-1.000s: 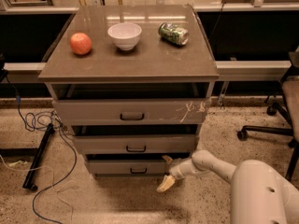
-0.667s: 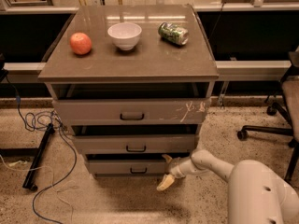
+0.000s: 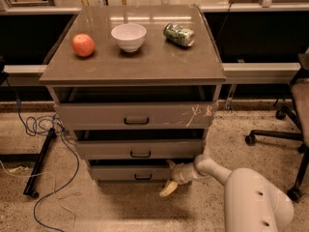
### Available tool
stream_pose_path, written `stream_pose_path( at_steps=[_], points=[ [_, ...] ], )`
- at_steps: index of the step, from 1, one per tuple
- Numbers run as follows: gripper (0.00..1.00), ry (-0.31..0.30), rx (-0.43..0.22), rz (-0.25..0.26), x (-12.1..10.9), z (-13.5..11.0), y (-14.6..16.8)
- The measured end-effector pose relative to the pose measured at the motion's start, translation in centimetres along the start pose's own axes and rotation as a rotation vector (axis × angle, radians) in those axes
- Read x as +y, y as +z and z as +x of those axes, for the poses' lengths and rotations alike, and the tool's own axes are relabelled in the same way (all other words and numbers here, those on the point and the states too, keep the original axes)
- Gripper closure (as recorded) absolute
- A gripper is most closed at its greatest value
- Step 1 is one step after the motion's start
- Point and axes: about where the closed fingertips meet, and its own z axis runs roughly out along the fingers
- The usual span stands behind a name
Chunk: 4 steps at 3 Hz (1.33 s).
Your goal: Open bottom drawer
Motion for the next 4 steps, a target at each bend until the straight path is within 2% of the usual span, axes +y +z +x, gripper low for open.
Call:
stream_pose_path(
  at_steps=[1,2,4],
  points=[
    [0.0,0.0,0.0,0.0,0.0,0.0,0.01],
    [0.19,0.0,0.0,0.0,0.0,0.0,0.01],
    [0.66,0.0,0.0,0.0,0.01,-0.01,0.01]
  ],
)
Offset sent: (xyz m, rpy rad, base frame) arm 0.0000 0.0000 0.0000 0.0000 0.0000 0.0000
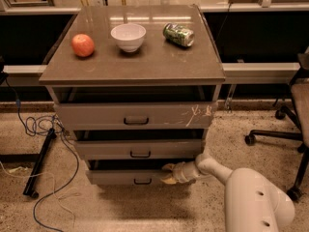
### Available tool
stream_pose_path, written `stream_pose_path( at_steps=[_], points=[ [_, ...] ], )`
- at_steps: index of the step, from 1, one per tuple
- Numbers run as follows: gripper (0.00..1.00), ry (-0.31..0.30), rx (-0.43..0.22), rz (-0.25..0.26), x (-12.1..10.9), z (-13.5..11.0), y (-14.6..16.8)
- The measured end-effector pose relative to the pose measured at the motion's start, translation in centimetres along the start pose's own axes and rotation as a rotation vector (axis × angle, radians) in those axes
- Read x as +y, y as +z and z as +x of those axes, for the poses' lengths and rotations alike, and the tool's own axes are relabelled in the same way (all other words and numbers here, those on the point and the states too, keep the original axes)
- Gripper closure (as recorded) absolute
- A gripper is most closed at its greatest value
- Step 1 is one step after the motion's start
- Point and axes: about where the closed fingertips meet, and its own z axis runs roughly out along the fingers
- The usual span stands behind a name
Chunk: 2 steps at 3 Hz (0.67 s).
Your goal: Open bottom drawer
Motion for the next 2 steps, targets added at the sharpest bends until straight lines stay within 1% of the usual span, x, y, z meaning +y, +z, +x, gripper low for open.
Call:
stream_pose_path(
  at_steps=[1,2],
  points=[
    [0.89,0.0,0.0,0.0,-0.1,-0.1,0.0],
    [1.0,0.013,0.0,-0.005,2.4,0.4,-1.2]
  ],
)
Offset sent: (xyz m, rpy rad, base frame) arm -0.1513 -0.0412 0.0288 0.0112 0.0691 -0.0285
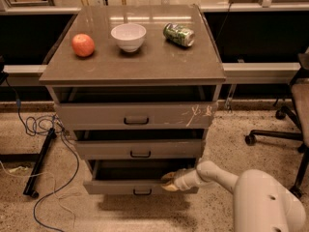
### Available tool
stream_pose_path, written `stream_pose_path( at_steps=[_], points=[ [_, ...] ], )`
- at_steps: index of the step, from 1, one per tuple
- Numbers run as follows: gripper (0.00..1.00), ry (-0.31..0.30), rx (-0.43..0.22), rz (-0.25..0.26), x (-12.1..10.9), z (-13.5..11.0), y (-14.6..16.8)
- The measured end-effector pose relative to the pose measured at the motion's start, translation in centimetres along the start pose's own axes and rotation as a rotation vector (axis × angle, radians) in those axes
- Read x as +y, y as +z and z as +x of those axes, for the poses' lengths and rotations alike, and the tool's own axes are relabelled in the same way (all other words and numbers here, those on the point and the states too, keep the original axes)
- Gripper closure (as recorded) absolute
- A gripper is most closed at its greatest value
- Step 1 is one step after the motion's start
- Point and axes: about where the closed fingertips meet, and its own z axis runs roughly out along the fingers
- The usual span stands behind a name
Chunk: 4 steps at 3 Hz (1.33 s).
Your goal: Open bottom drawer
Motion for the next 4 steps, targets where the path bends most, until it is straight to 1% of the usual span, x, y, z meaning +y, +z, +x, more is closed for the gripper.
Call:
stream_pose_path(
  at_steps=[1,4],
  points=[
    [0.82,0.025,-0.001,-0.056,3.88,0.65,0.55],
    [0.12,0.025,-0.001,-0.056,3.85,0.53,0.25]
  ],
)
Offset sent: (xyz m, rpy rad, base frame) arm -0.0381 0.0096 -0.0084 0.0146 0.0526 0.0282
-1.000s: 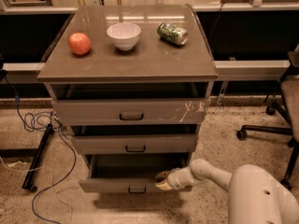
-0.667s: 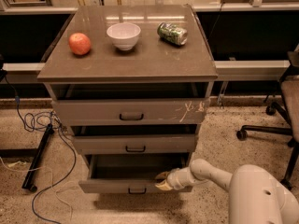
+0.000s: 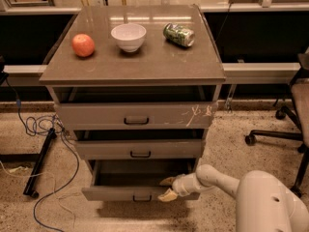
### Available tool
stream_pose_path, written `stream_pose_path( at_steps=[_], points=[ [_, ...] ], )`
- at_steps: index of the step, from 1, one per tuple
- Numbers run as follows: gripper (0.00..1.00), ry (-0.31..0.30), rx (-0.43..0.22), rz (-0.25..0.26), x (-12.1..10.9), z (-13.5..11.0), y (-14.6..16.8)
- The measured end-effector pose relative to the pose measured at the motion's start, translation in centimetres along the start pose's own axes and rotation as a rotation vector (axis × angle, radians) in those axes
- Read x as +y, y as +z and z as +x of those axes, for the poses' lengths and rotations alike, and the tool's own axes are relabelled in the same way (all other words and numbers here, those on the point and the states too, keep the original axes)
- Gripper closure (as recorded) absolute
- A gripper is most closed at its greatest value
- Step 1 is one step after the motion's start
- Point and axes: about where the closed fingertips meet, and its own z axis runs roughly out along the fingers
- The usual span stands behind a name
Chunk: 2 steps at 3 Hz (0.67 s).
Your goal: Open bottom drawer
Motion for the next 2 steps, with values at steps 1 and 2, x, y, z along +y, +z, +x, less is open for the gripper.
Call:
stream_pose_path(
  at_steps=[1,2],
  points=[
    [0.07,0.0,0.0,0.0,0.0,0.0,0.01],
    [0.3,0.0,0.0,0.0,0.02,0.01,0.0]
  ],
)
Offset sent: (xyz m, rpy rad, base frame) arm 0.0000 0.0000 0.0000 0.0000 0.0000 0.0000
